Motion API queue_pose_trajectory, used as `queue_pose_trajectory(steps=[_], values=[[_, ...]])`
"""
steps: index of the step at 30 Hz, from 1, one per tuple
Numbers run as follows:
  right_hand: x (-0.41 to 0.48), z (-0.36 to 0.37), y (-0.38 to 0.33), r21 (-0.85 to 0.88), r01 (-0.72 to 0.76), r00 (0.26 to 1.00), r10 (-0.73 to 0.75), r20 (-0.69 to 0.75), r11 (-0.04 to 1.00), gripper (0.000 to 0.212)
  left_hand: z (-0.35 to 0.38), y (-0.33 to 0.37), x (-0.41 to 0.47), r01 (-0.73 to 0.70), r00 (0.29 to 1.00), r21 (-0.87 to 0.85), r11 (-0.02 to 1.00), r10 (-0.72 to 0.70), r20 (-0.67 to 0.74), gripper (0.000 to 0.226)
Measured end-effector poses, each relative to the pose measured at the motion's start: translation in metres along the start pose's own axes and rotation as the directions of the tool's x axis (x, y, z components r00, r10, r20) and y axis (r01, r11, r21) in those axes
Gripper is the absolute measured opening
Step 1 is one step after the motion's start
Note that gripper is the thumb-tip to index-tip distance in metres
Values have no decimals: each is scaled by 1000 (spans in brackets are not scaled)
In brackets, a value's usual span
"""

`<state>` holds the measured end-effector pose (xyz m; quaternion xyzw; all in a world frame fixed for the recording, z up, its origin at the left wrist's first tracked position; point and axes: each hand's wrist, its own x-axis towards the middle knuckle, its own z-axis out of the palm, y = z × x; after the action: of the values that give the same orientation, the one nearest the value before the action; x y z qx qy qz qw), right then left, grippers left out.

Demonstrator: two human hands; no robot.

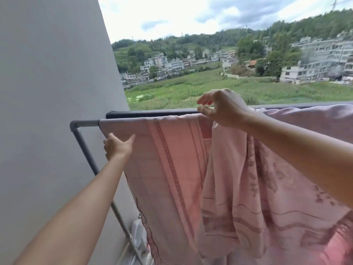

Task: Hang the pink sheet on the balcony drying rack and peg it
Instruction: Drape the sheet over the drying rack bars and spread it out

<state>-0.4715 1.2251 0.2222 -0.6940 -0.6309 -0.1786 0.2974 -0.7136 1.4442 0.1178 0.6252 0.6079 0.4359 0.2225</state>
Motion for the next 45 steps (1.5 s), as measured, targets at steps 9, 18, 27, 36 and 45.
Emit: queue_pose_trajectory(steps=[9, 18, 27, 36, 45], values=[[38, 83, -65, -107, -56, 996, 62, 57, 993, 34, -11, -32, 64, 58, 979, -388, 920, 24, 204, 33], [129, 119, -89, -95, -130, 988, 121, -94, 987, 15, -62, 21, 184, -356, 927, -129, 926, 332, -173, 18], [148, 161, -93, 20, -251, 961, 247, 122, 968, 27, -64, -41, 251, -160, 967, 363, 918, 219, -128, 38], [58, 92, -26, -51, -338, 940, 334, -75, 940, 41, 24, 57, 77, -800, 565, -115, 588, 805, 182, 27], [30, 49, 33, -132, -470, 864, 424, -270, 873, 18, 63, 56, 59, -869, 494, 111, 482, 856, 150, 52]])
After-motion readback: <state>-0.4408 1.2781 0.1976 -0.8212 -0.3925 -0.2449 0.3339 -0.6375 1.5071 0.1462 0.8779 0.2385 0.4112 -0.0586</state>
